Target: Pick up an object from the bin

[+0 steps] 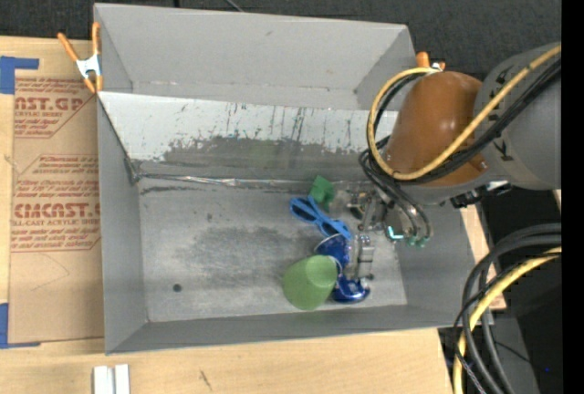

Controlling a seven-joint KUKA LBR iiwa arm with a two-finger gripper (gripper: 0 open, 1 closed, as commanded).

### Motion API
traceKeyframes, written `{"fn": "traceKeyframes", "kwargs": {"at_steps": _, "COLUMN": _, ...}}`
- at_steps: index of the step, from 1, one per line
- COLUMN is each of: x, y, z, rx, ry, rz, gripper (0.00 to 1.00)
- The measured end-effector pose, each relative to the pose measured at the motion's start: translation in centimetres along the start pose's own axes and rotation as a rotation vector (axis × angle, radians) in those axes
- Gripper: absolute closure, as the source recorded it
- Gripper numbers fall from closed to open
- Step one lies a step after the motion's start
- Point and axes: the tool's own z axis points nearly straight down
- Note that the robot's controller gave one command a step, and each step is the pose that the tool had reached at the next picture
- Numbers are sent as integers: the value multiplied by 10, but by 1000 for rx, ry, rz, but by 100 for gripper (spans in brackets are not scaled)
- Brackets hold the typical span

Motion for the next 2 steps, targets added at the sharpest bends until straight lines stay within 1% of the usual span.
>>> {"fn": "traceKeyframes", "kwargs": {"at_steps": 1, "x": -64, "y": 8, "z": 74, "rx": -3, "ry": -15, "rz": 402, "gripper": 0}}
{"fn": "traceKeyframes", "kwargs": {"at_steps": 2, "x": -66, "y": 23, "z": 45, "rx": -3, "ry": -10, "rz": 681, "gripper": 0}}
